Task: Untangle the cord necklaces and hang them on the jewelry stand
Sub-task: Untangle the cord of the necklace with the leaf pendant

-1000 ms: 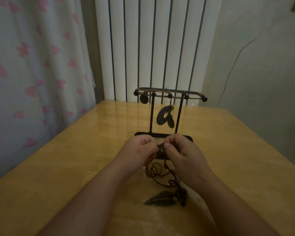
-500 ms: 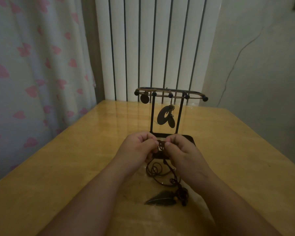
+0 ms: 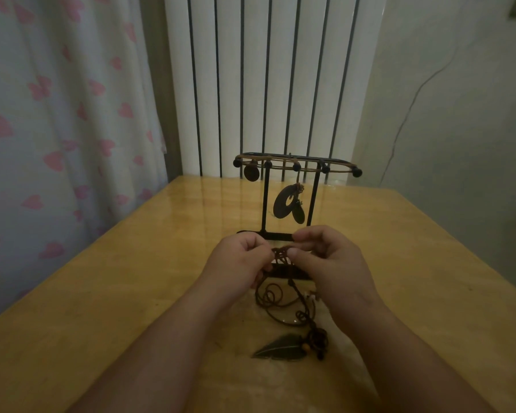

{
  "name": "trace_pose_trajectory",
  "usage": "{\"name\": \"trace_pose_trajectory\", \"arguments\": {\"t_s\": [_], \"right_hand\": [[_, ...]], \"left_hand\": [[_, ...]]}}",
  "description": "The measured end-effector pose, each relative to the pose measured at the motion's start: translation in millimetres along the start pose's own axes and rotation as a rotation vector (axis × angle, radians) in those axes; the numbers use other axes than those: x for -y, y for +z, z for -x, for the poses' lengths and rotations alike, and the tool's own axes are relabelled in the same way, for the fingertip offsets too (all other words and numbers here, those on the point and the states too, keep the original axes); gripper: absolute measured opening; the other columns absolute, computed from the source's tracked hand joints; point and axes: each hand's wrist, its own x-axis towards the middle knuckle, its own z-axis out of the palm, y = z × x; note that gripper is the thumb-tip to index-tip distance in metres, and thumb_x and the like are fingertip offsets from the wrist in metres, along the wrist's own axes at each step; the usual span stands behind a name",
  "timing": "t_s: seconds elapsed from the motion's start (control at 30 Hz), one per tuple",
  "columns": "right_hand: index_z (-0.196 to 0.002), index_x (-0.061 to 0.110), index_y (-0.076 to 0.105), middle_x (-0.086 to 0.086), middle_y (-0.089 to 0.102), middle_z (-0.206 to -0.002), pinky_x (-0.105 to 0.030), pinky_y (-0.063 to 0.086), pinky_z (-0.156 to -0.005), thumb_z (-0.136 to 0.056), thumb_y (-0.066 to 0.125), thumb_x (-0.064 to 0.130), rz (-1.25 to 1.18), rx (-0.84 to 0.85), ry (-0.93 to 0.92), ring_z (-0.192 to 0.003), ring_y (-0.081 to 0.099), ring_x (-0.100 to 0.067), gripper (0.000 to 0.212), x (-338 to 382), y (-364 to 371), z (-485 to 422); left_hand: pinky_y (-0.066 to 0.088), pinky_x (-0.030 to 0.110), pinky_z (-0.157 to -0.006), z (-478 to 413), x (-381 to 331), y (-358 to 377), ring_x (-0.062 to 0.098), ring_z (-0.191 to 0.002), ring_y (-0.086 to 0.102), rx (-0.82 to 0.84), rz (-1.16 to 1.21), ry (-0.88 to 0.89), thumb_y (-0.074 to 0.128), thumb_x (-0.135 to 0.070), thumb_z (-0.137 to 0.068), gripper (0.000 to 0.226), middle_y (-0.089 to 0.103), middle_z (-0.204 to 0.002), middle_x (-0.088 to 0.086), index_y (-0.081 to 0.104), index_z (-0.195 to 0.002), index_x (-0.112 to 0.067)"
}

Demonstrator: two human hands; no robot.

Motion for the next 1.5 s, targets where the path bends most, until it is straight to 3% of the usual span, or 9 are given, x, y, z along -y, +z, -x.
{"name": "trace_pose_trajectory", "arguments": {"t_s": [0.13, 0.33, 0.6, 0.73, 0.9, 1.03, 1.2, 1.37, 1.5], "right_hand": [[-0.111, 0.026, 0.058, -0.003, 0.07, -0.094, -0.03, 0.046, -0.063, -0.092, 0.058, 0.008, -0.202, 0.096, 0.185, -0.074, 0.062, -0.014, 0.027, 1.3, 0.1, -2.6], [-0.106, 0.014, 0.058, 0.001, 0.051, -0.064, -0.03, 0.027, -0.052, -0.088, 0.04, -0.001, -0.406, 0.224, 0.27, -0.054, 0.037, -0.014, 0.03, 0.5, -3.8, -5.8], [-0.094, 0.013, 0.063, -0.005, 0.055, -0.07, -0.03, 0.038, -0.054, -0.089, 0.044, 0.0, -0.302, 0.169, 0.222, -0.06, 0.045, -0.018, 0.023, -2.4, -4.1, -5.7], [-0.096, 0.012, 0.061, -0.005, 0.054, -0.071, -0.028, 0.033, -0.051, -0.09, 0.044, -0.001, -0.385, 0.158, 0.227, -0.055, 0.041, -0.015, 0.022, -2.0, -5.3, -6.8], [-0.102, 0.011, 0.057, -0.002, 0.051, -0.069, -0.025, 0.024, -0.047, -0.09, 0.041, 0.002, -0.602, 0.19, 0.285, -0.052, 0.03, -0.012, 0.022, -1.1, -5.5, -8.1], [-0.103, 0.01, 0.06, 0.001, 0.048, -0.064, -0.026, 0.025, -0.048, -0.075, 0.055, 0.005, -0.46, 0.228, 0.245, -0.05, 0.035, -0.01, 0.029, -1.7, -4.8, -4.8], [-0.096, 0.011, 0.067, 0.008, 0.058, -0.06, -0.023, 0.034, -0.049, -0.091, 0.056, 0.008, -0.183, 0.126, 0.212, -0.047, 0.047, -0.002, 0.013, -0.5, -1.7, -3.3], [-0.094, 0.012, 0.066, 0.003, 0.047, -0.056, -0.029, 0.027, -0.051, -0.097, 0.045, 0.02, -0.149, 0.034, 0.275, -0.05, 0.036, -0.012, 0.023, 0.0, 0.2, -7.0], [-0.088, 0.009, 0.051, -0.005, 0.053, -0.064, -0.029, 0.019, -0.05, -0.09, 0.036, 0.012, -0.55, 0.034, 0.305, -0.05, 0.028, -0.015, 0.016, 1.9, -7.9, -6.7]], "left_hand": [[0.041, 0.031, -0.057, -0.5, -1.0, 0.8, 0.015, -0.061, 0.05, 0.037, 0.027, -0.04, 0.051, -0.013, -0.091, 0.026, 0.057, -0.061, -0.005, 0.06, -0.067, -0.02], [0.039, 0.028, -0.057, 2.6, -2.1, 2.5, 0.013, -0.06, 0.047, 0.147, 0.03, -0.063, 0.047, -0.009, -0.093, 0.028, 0.054, -0.06, -0.006, 0.057, -0.069, -0.02], [0.046, 0.029, -0.061, 2.6, -0.2, -0.3, 0.012, -0.066, 0.057, 0.197, 0.094, -0.012, 0.057, -0.016, -0.092, 0.013, 0.065, -0.074, -0.002, 0.07, -0.093, -0.018], [0.046, 0.028, -0.061, 1.6, 1.6, -1.5, 0.011, -0.064, 0.057, 0.165, 0.047, -0.012, 0.056, -0.019, -0.096, 0.014, 0.064, -0.071, -0.005, 0.068, -0.088, -0.019], [0.043, 0.026, -0.058, 1.2, 1.6, 0.9, 0.011, -0.061, 0.052, 0.137, 0.264, -0.123, 0.048, -0.011, -0.099, 0.023, 0.06, -0.068, -0.003, 0.064, -0.083, -0.016], [0.046, 0.026, -0.059, 0.5, -1.1, 5.4, 0.011, -0.061, 0.053, 0.042, 0.432, -0.152, 0.046, -0.007, -0.099, 0.022, 0.061, -0.07, 0.001, 0.063, -0.086, -0.01], [0.043, 0.023, -0.052, 0.1, -4.7, 4.7, 0.01, -0.056, 0.049, -0.03, 0.725, -0.144, 0.041, -0.006, -0.101, 0.02, 0.06, -0.069, 0.003, 0.059, -0.09, -0.007], [0.031, 0.022, -0.046, 0.1, -1.8, 1.7, 0.009, -0.049, 0.039, 0.074, 0.489, -0.163, 0.047, -0.012, -0.099, 0.014, 0.052, -0.063, -0.002, 0.06, -0.093, -0.011], [0.037, 0.019, -0.05, 3.3, -4.3, 0.8, 0.0, -0.051, 0.053, 0.028, 0.193, -0.148, 0.058, -0.021, -0.095, 0.014, 0.065, -0.072, -0.006, 0.071, -0.098, -0.017]]}}
